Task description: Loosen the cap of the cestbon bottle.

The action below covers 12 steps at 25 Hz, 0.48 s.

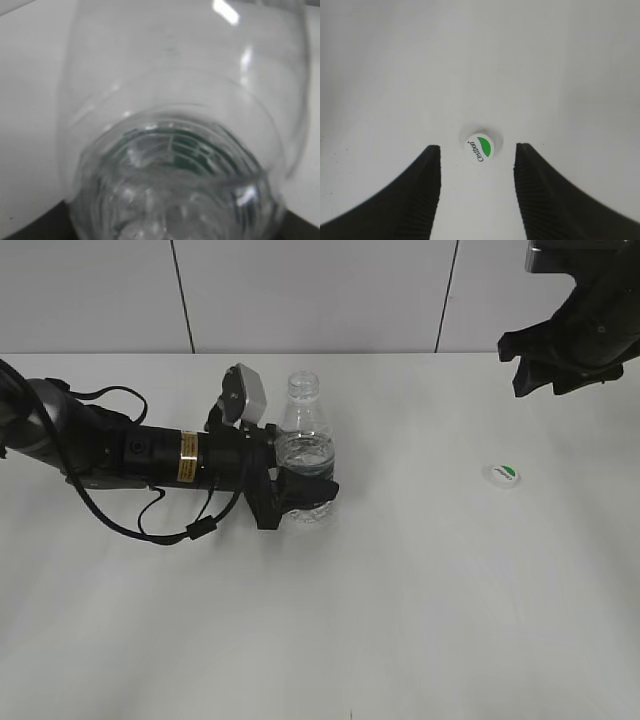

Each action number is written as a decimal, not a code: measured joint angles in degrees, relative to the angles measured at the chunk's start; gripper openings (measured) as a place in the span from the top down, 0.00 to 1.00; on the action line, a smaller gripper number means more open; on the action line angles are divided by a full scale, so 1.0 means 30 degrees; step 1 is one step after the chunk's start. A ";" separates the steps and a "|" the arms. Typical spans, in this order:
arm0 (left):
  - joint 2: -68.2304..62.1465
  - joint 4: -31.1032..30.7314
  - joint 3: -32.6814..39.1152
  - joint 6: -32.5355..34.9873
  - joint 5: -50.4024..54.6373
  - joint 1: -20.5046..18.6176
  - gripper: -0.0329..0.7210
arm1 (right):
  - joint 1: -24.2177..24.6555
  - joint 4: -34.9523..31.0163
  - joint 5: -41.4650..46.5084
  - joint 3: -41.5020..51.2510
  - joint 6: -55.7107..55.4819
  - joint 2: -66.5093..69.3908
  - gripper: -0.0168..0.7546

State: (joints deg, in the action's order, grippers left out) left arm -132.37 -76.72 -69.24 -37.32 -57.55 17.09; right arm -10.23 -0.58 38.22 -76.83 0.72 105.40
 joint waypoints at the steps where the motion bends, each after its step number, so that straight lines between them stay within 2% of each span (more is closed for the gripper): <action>1: 0.0000 0.0047 0.0000 0.0000 0.0040 0.0000 0.41 | 0.0000 0.0022 0.0060 0.0000 0.0000 0.0000 0.50; 12: 0.0000 0.0166 0.0000 0.0000 0.0076 0.0000 0.41 | 0.0000 0.0001 0.0285 0.0000 0.0000 0.0000 0.50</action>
State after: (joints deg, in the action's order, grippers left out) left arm -132.37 -76.23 -69.24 -37.32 -57.32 17.09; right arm -10.23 -0.58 39.08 -76.83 0.72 105.40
